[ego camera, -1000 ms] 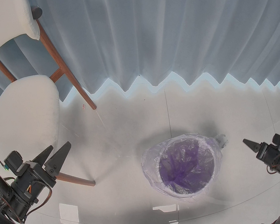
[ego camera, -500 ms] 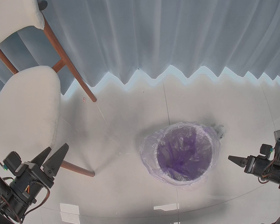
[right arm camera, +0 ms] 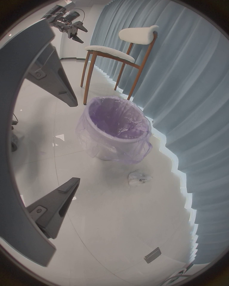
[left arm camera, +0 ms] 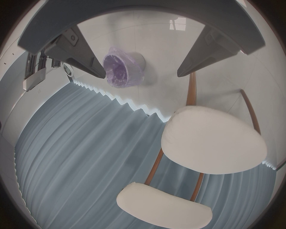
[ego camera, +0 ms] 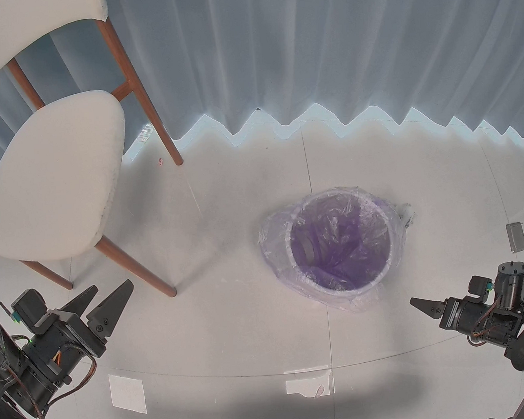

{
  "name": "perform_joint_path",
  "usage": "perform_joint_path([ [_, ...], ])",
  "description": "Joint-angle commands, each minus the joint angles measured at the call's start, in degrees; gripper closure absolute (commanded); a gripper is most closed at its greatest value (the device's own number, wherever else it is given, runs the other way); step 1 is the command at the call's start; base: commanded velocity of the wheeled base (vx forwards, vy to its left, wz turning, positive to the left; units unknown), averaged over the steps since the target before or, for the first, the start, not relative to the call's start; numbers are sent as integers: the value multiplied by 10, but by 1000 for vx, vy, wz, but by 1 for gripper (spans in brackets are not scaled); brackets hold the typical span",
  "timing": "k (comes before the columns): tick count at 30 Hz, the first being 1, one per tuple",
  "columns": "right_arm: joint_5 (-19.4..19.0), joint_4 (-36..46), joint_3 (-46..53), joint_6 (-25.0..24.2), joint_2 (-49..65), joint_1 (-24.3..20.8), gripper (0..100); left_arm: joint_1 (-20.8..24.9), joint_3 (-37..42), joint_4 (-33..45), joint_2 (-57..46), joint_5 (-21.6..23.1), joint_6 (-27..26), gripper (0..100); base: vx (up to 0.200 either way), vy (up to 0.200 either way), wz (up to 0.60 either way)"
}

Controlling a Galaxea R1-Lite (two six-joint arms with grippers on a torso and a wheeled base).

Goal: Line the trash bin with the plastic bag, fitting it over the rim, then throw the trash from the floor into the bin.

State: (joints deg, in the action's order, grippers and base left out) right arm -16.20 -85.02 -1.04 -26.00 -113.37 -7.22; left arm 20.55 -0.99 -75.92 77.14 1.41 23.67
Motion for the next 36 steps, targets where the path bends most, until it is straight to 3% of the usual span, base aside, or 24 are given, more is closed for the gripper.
perform_joint_path([
  [1, 2, -50, -19, 1, -123, 10, 0, -1, 10, 8, 6, -19, 1, 0, 0, 0, 0],
  [7, 3, -49, -85, -26, -145, 51, 0, 0, 10, 5, 7, -22, 1, 0, 0, 0, 0],
  [11, 3, -49, -151, -99, -156, 64, 0, -1, 10, 6, 8, -22, 1, 0, 0, 0, 0],
  [13, 3, -49, -156, -105, -156, 64, 0, -1, 10, 7, 8, -22, 1, 0, 0, 0, 0],
  [14, 3, -49, -189, -147, -157, 64, 0, -1, 10, 8, 13, -22, 1, 0, 0, 0, 0],
  [18, 1, -49, -231, -184, -171, 63, 0, 0, 10, 9, 19, -22, 1, 0, 0, 0, 0],
  [29, 4, -48, -363, -244, -254, 52, 0, -1, 10, 4, 38, -23, 1, 0, 0, 0, 0],
  [36, 11, -48, -426, -256, -304, 51, 0, -1, 10, 2, 56, -26, 1, 0, 0, 0, 0],
])
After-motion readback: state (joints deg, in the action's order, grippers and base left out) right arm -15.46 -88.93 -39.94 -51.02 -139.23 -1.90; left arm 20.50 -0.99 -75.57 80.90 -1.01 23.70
